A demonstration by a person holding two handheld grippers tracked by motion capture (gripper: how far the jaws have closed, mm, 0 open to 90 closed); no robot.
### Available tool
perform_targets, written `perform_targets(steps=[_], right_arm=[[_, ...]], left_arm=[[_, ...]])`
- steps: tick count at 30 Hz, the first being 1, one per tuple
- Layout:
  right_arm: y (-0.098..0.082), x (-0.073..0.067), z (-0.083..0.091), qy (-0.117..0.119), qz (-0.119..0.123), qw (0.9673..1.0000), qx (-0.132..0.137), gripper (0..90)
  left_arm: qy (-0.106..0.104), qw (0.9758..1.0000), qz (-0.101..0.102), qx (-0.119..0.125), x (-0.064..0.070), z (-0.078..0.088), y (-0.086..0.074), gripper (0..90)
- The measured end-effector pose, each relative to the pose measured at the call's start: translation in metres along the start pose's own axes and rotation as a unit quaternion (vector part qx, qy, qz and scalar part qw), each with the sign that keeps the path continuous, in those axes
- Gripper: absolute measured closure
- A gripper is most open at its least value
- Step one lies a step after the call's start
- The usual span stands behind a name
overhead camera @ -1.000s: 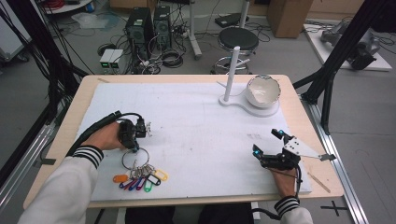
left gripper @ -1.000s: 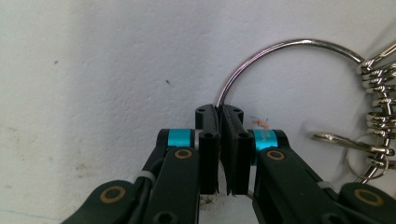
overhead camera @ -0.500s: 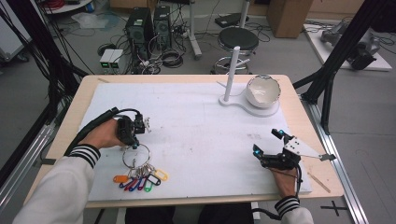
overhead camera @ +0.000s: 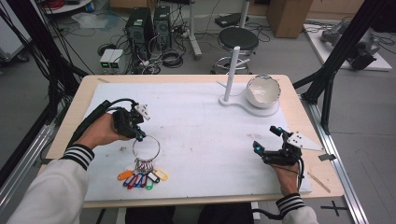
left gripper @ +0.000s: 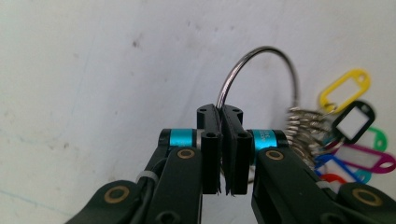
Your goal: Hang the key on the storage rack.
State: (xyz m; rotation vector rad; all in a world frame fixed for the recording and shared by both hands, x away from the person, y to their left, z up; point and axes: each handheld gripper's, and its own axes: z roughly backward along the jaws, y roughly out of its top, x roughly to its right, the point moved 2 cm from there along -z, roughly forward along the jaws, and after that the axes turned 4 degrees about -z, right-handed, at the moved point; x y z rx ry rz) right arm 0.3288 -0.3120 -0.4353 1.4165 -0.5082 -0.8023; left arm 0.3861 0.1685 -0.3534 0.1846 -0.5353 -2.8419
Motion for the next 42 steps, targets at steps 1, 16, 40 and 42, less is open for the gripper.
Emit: perform_targets(steps=[1, 16, 40, 42], right_arm=[[0.004, -0.001, -0.001, 0.008, -0.003, 1.0000, 0.001, 1.1], [0.056, -0.027, -0.036, 0.107, 0.002, 0.9931, -0.048, 1.2], [0.115, -0.075, -0.100, 0.252, 0.074, 0.9550, -0.137, 1.1], [0.117, -0.079, -0.103, 0.260, 0.078, 0.9514, -0.144, 1.1]], left_arm=[[0.001, 1.0000, 0.001, 0.010, 0.002, 0.002, 0.002, 86.6], [-0.027, 0.9912, 0.017, 0.128, 0.005, 0.027, 0.008, 87.3], [-0.071, 0.9461, -0.015, 0.316, 0.016, 0.044, 0.057, 87.4], [-0.073, 0.9437, -0.016, 0.322, 0.018, 0.043, 0.060, 87.4]])
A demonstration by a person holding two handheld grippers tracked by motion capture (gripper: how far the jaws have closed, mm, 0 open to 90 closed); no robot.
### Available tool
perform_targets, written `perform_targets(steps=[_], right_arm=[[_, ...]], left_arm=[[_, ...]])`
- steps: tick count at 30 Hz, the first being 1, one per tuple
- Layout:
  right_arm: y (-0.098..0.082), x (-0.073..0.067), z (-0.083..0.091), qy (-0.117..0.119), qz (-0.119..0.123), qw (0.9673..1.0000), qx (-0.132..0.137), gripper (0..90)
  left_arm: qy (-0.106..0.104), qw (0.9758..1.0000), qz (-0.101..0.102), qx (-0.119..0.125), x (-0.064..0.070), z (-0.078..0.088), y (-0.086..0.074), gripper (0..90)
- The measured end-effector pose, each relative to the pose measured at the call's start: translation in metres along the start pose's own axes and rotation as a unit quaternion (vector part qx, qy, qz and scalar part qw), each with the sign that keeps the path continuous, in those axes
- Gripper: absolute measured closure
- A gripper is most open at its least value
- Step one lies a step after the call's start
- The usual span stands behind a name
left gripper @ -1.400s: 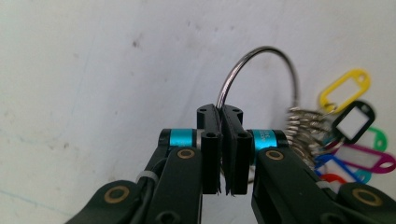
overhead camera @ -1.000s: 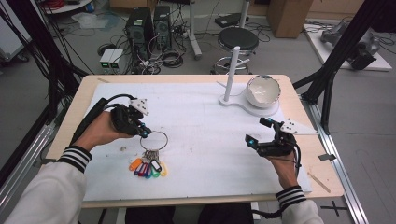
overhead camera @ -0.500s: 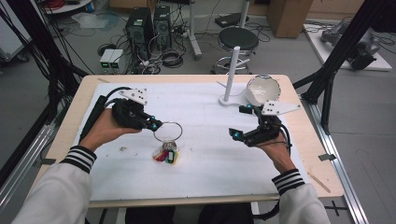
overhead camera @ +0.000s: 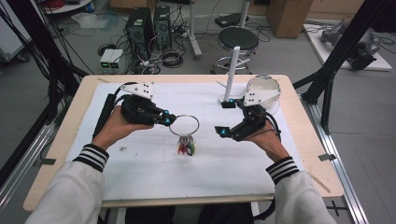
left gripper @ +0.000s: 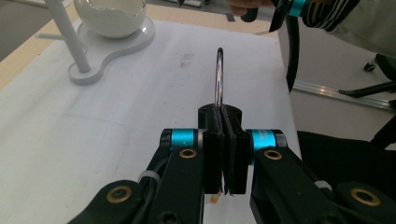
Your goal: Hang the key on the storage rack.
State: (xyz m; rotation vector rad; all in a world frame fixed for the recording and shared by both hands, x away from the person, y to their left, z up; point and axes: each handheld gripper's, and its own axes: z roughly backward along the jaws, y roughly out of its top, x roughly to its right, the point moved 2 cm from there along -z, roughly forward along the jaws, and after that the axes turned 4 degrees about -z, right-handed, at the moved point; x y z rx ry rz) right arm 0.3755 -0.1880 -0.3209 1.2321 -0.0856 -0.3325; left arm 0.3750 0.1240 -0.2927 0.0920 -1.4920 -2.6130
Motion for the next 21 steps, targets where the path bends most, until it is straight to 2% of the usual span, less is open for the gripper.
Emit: perform_targets(steps=[6, 10, 11, 16, 21], right_arm=[[0.007, -0.003, -0.014, 0.026, 0.010, 0.9995, -0.015, 1.9], [0.010, -0.006, -0.023, 0.054, 0.022, 0.9979, -0.028, 9.0], [0.011, -0.006, -0.025, 0.057, 0.027, 0.9976, -0.029, 13.8], [0.011, -0.007, -0.030, 0.082, 0.022, 0.9956, -0.039, 25.7], [0.011, -0.009, -0.032, 0.089, 0.024, 0.9948, -0.044, 36.6]], left_arm=[[-0.010, 0.9999, -0.005, 0.010, 0.001, -0.005, 0.003, 87.4], [-0.013, 0.9997, -0.011, 0.015, 0.003, -0.007, 0.004, 87.4], [-0.014, 0.9997, -0.012, 0.016, 0.003, -0.007, 0.004, 87.4], [-0.020, 0.9995, -0.014, 0.018, 0.004, -0.010, 0.006, 87.4], [-0.024, 0.9994, -0.017, 0.017, 0.005, -0.013, 0.006, 87.4]])
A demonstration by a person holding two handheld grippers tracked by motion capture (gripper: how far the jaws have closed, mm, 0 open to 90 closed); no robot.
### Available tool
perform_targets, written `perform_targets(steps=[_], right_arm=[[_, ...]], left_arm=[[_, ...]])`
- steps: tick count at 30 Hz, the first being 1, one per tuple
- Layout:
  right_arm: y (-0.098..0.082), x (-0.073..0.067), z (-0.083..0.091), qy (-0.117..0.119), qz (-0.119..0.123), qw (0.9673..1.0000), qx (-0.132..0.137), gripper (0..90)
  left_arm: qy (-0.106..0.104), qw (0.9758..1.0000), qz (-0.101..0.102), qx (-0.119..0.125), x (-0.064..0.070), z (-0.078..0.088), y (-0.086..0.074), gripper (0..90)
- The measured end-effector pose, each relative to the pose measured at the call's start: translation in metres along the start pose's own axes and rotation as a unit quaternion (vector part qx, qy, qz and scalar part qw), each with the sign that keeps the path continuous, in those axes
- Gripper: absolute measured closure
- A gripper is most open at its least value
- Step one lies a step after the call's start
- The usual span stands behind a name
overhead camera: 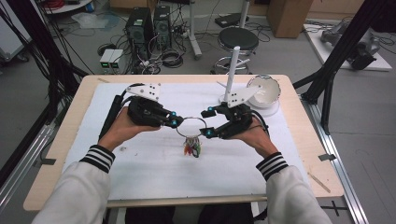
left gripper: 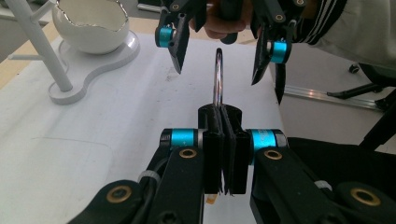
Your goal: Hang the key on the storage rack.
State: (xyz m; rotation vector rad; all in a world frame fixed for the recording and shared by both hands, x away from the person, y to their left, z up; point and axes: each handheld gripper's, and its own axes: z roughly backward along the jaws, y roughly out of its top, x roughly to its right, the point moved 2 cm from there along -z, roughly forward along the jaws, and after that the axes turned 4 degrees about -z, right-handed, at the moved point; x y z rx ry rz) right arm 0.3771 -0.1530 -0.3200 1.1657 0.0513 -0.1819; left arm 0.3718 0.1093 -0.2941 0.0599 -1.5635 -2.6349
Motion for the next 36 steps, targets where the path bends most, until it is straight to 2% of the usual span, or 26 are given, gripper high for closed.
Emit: perform_targets(steps=[5, 9, 11, 14, 16, 18, 24, 29, 33, 34, 35, 36], right_arm=[[0.000, 0.001, 0.001, 0.009, 0.003, 0.9999, -0.003, 51.1], [0.000, 0.001, 0.001, 0.013, -0.003, 0.9999, -0.006, 59.0], [0.000, 0.001, 0.001, 0.016, 0.001, 0.9998, -0.008, 63.3], [0.000, 0.000, 0.001, 0.011, 0.014, 0.9998, -0.009, 70.5], [0.000, -0.001, 0.001, 0.011, 0.021, 0.9996, -0.012, 78.9], [0.000, -0.003, 0.002, -0.004, 0.021, 0.9997, -0.015, 86.5], [0.001, -0.004, -0.001, -0.009, 0.029, 0.9993, -0.022, 87.3], [0.001, -0.007, -0.002, -0.008, 0.022, 0.9993, -0.030, 87.7], [0.003, -0.008, -0.001, -0.012, 0.026, 0.9993, -0.022, 87.9], [0.004, -0.008, -0.002, -0.011, 0.028, 0.9993, -0.021, 87.9], [0.004, -0.007, -0.002, -0.010, 0.031, 0.9992, -0.021, 88.0], [0.004, -0.008, -0.001, -0.012, 0.029, 0.9992, -0.024, 88.0]], left_arm=[[-0.002, 1.0000, -0.004, -0.002, 0.000, 0.000, 0.000, 87.3], [-0.003, 1.0000, -0.001, -0.001, 0.000, -0.001, 0.000, 87.3], [-0.005, 1.0000, -0.003, -0.004, -0.001, -0.001, 0.000, 87.3], [-0.005, 1.0000, -0.003, -0.004, -0.001, -0.004, -0.001, 87.3], [-0.007, 0.9999, -0.006, -0.008, -0.001, -0.004, -0.001, 87.3], [-0.009, 0.9999, -0.007, -0.009, 0.000, -0.005, -0.001, 87.3], [-0.013, 0.9999, -0.006, 0.001, 0.001, -0.005, -0.007, 87.2], [-0.010, 0.9998, -0.014, 0.005, 0.002, -0.005, -0.010, 87.0], [-0.007, 0.9997, -0.018, 0.011, 0.003, -0.001, -0.010, 86.1], [0.002, 0.9996, -0.020, 0.021, 0.003, 0.000, -0.010, 84.9], [0.005, 0.9994, -0.024, 0.024, 0.003, 0.002, -0.011, 77.9], [0.007, 0.9993, -0.022, 0.028, 0.004, 0.003, -0.012, 75.1]])
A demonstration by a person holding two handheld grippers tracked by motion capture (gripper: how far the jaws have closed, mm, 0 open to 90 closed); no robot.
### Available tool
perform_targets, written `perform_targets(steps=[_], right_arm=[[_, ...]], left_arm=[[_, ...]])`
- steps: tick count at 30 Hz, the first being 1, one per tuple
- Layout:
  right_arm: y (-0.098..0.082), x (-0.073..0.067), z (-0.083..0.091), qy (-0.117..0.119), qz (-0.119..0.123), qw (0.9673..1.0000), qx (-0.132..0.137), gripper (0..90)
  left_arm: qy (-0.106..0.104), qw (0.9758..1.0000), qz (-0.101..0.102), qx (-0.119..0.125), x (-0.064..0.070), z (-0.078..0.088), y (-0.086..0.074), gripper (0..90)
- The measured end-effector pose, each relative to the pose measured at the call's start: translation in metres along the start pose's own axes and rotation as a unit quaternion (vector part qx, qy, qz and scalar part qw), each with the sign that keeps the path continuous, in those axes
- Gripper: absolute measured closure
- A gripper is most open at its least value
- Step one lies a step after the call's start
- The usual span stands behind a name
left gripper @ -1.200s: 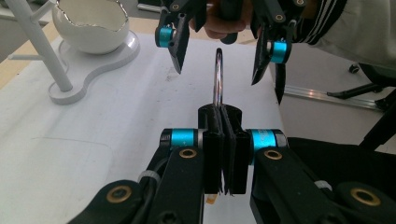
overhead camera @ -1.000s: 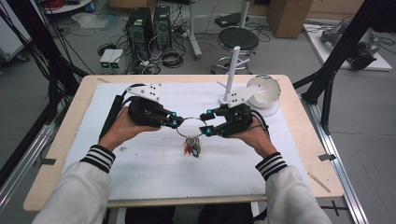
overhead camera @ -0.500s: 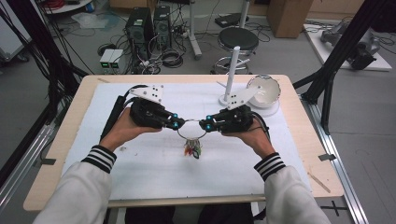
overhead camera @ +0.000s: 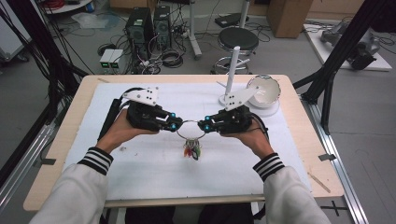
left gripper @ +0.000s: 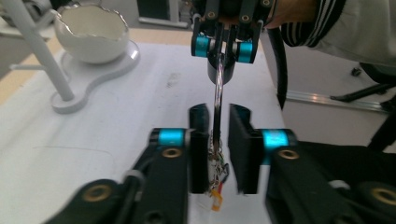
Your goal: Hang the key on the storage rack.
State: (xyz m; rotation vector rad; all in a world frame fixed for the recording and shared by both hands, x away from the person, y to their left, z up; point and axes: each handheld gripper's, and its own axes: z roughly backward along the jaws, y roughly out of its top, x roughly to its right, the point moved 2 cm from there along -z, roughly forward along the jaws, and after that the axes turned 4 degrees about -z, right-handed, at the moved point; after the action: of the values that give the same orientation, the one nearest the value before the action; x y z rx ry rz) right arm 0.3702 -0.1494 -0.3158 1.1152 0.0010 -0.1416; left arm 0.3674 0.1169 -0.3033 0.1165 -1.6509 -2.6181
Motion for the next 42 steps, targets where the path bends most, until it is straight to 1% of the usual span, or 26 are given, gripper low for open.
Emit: perform_targets(steps=[1, 2, 4, 5, 6, 7, 8, 9, 12, 13, 14, 15, 17, 19, 20, 21, 22, 23, 26, 27, 30, 36, 39, 40, 41, 42], right_arm=[[0.000, 0.000, 0.001, -0.002, -0.001, 1.0000, -0.001, 88.0], [-0.001, 0.000, 0.002, -0.001, -0.004, 1.0000, -0.003, 88.0], [-0.002, 0.001, 0.005, -0.006, -0.007, 1.0000, -0.004, 88.0], [-0.002, 0.001, 0.007, -0.007, -0.005, 1.0000, 0.000, 88.0], [-0.002, 0.002, 0.009, -0.011, -0.006, 0.9999, 0.000, 87.9], [-0.003, 0.003, 0.011, -0.014, -0.008, 0.9999, 0.002, 88.0], [-0.003, 0.004, 0.013, -0.016, -0.011, 0.9998, 0.003, 88.0], [-0.004, 0.005, 0.016, -0.021, -0.017, 0.9996, 0.004, 88.0], [-0.006, 0.008, 0.023, -0.031, -0.028, 0.9991, 0.008, 87.9], [-0.007, 0.009, 0.026, -0.035, -0.033, 0.9988, 0.008, 87.9], [-0.007, 0.009, 0.028, -0.036, -0.034, 0.9987, 0.007, 88.0], [-0.008, 0.010, 0.031, -0.041, -0.042, 0.9982, 0.004, 87.9], [-0.008, 0.014, 0.036, -0.049, -0.043, 0.9978, 0.003, 88.0], [-0.008, 0.017, 0.043, -0.058, -0.048, 0.9971, 0.004, 88.0], [-0.008, 0.018, 0.046, -0.064, -0.048, 0.9968, 0.005, 87.9], [-0.007, 0.020, 0.049, -0.069, -0.048, 0.9964, 0.006, 88.0], [-0.007, 0.023, 0.054, -0.077, -0.049, 0.9959, 0.006, 87.9], [-0.007, 0.025, 0.056, -0.079, -0.051, 0.9955, 0.007, 87.9], [-0.006, 0.032, 0.066, -0.095, -0.058, 0.9938, 0.009, 88.0], [-0.005, 0.035, 0.070, -0.101, -0.057, 0.9931, 0.014, 87.9], [-0.004, 0.042, 0.079, -0.114, -0.063, 0.9913, 0.019, 87.9], [-0.004, 0.056, 0.094, -0.139, -0.083, 0.9863, 0.030, 87.9], [-0.005, 0.062, 0.100, -0.148, -0.094, 0.9839, 0.033, 87.9], [-0.005, 0.065, 0.101, -0.152, -0.096, 0.9831, 0.035, 88.0], [-0.006, 0.067, 0.102, -0.154, -0.096, 0.9828, 0.035, 87.9], [-0.006, 0.070, 0.104, -0.159, -0.099, 0.9816, 0.034, 88.0]], left_arm=[[-0.003, 1.0000, -0.001, -0.001, 0.000, 0.002, -0.001, 72.1], [0.001, 1.0000, -0.001, -0.002, 0.001, 0.003, -0.002, 67.0], [0.014, 0.9998, -0.012, 0.004, 0.003, 0.008, -0.006, 56.7], [0.027, 0.9995, -0.014, 0.010, 0.005, 0.011, -0.010, 53.6], [0.039, 0.9990, -0.016, 0.014, 0.006, 0.013, -0.014, 46.3], [0.041, 0.9989, -0.014, 0.016, 0.007, 0.016, -0.017, 41.6], [0.041, 0.9988, -0.006, 0.025, 0.007, 0.019, -0.023, 40.4], [0.045, 0.9987, -0.006, 0.026, 0.007, 0.022, -0.026, 36.8], [0.077, 0.9963, 0.017, 0.035, 0.009, 0.032, -0.042, 28.1], [0.088, 0.9955, 0.018, 0.033, 0.009, 0.034, -0.046, 24.8], [0.107, 0.9935, 0.026, 0.030, 0.009, 0.037, -0.051, 20.6], [0.116, 0.9922, 0.034, 0.033, 0.010, 0.039, -0.055, 15.3], [0.143, 0.9884, 0.040, 0.033, 0.010, 0.046, -0.064, 10.9], [0.174, 0.9825, 0.053, 0.039, 0.011, 0.053, -0.073, 5.0], [0.186, 0.9799, 0.058, 0.042, 0.011, 0.056, -0.078, 4.8], [0.197, 0.9772, 0.063, 0.046, 0.011, 0.061, -0.085, 4.8], [0.205, 0.9754, 0.066, 0.048, 0.012, 0.063, -0.088, 3.5], [0.212, 0.9728, 0.074, 0.055, 0.013, 0.066, -0.094, 1.7], [0.226, 0.9688, 0.083, 0.059, 0.017, 0.074, -0.107, 1.7], [0.227, 0.9682, 0.086, 0.060, 0.018, 0.075, -0.110, 1.7], [0.240, 0.9649, 0.083, 0.069, 0.024, 0.080, -0.121, 1.7], [0.266, 0.9565, 0.080, 0.090, 0.036, 0.084, -0.139, 1.7], [0.288, 0.9493, 0.073, 0.102, 0.043, 0.086, -0.149, 1.7], [0.291, 0.9477, 0.074, 0.107, 0.044, 0.086, -0.151, 1.7], [0.296, 0.9451, 0.078, 0.114, 0.047, 0.086, -0.155, 1.7], [0.299, 0.9440, 0.079, 0.116, 0.048, 0.086, -0.158, 1.7]])
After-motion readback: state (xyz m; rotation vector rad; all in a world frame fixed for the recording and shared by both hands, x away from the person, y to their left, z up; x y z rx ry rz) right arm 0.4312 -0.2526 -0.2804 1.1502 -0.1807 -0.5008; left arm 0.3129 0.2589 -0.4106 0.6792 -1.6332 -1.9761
